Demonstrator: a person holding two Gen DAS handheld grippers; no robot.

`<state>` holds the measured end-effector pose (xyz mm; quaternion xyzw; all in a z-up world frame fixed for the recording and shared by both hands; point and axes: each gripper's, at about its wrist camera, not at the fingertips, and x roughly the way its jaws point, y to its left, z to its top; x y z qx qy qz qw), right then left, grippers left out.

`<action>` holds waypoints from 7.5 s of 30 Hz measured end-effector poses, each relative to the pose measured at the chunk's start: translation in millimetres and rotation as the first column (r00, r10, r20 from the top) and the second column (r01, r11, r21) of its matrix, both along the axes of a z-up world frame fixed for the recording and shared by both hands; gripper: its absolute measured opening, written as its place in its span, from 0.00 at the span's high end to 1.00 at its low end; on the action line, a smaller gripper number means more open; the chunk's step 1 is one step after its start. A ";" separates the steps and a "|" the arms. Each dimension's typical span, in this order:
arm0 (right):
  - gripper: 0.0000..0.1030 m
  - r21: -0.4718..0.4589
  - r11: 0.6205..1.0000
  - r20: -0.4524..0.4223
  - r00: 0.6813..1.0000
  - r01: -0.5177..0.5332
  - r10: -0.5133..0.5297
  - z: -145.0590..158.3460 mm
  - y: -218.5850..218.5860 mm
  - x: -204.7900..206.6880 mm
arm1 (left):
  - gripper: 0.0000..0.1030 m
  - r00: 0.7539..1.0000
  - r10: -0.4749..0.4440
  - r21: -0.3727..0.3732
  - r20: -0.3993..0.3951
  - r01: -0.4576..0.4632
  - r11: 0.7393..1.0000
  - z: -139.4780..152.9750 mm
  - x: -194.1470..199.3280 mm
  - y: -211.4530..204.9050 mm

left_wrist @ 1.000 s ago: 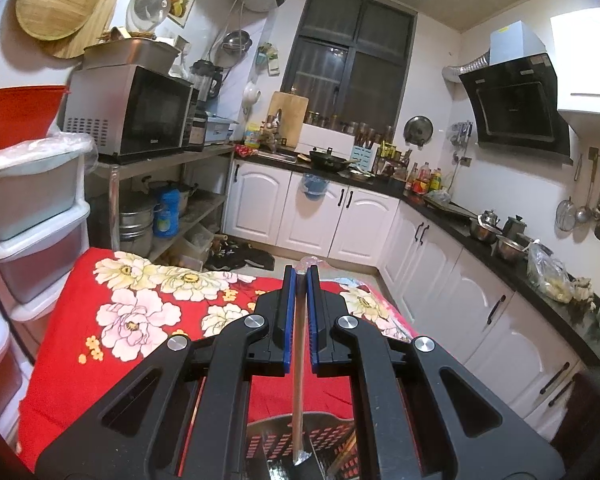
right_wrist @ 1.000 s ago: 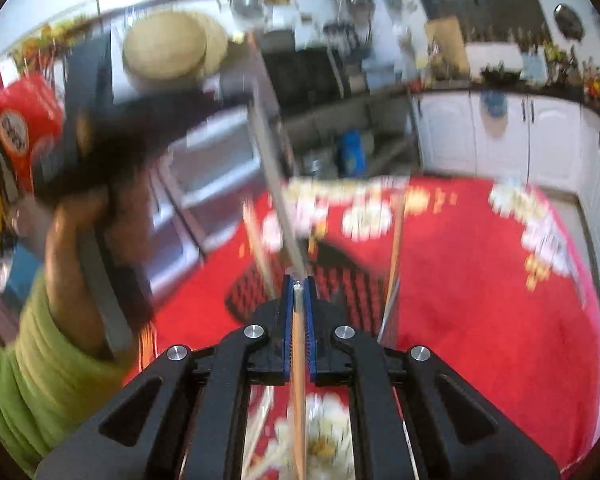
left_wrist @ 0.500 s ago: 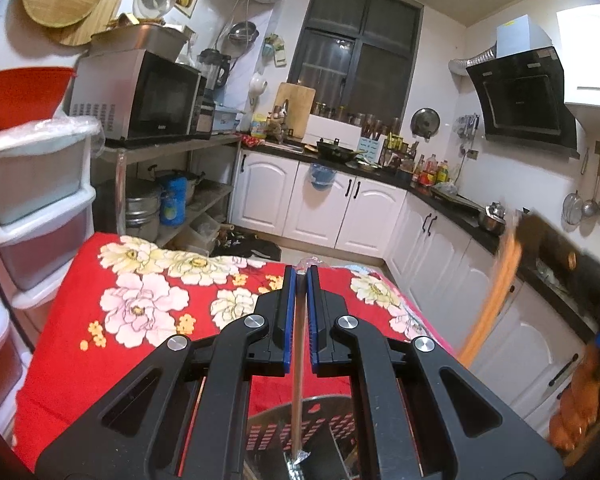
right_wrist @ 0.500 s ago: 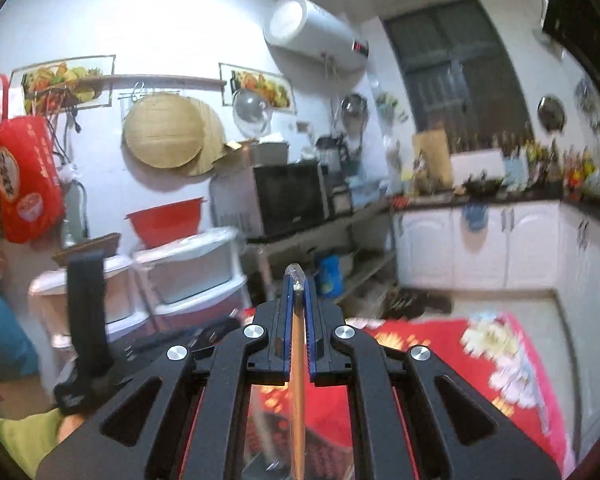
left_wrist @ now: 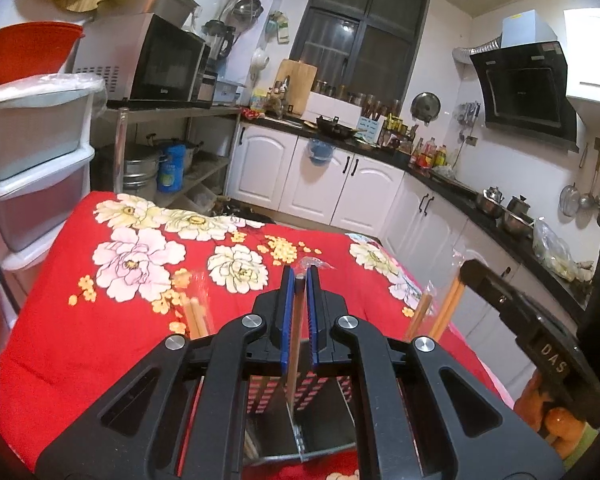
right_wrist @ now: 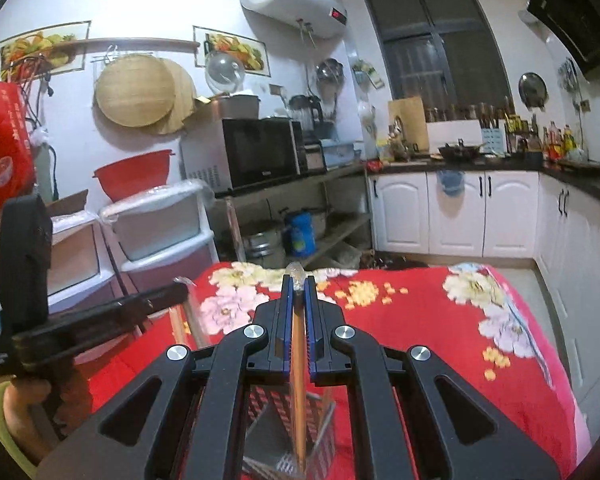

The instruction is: Organize utensils

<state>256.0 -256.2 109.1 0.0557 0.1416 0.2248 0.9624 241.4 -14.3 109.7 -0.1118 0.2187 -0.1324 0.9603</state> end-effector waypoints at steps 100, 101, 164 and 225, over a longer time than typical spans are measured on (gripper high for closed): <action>0.64 -0.186 0.954 -0.614 0.786 -0.234 0.073 -167.5 78.7 -55.6 | 0.71 0.877 -0.013 0.184 -0.480 0.114 0.976 -159.4 -93.4 11.3; 0.65 -0.186 0.955 -0.615 0.785 -0.233 0.072 -168.2 79.8 -53.6 | 0.71 0.876 -0.010 0.187 -0.482 0.114 0.976 -159.2 -90.9 10.5; 0.94 -0.042 0.980 -0.063 0.980 -0.192 0.189 20.3 14.6 -151.2 | 0.96 0.997 -0.056 0.038 -0.057 0.058 0.998 21.7 -108.6 17.4; 0.94 0.032 0.999 0.107 0.994 0.000 -0.003 66.9 9.9 -42.1 | 0.60 0.931 0.122 0.032 -0.343 -0.119 0.992 -81.0 -56.8 94.4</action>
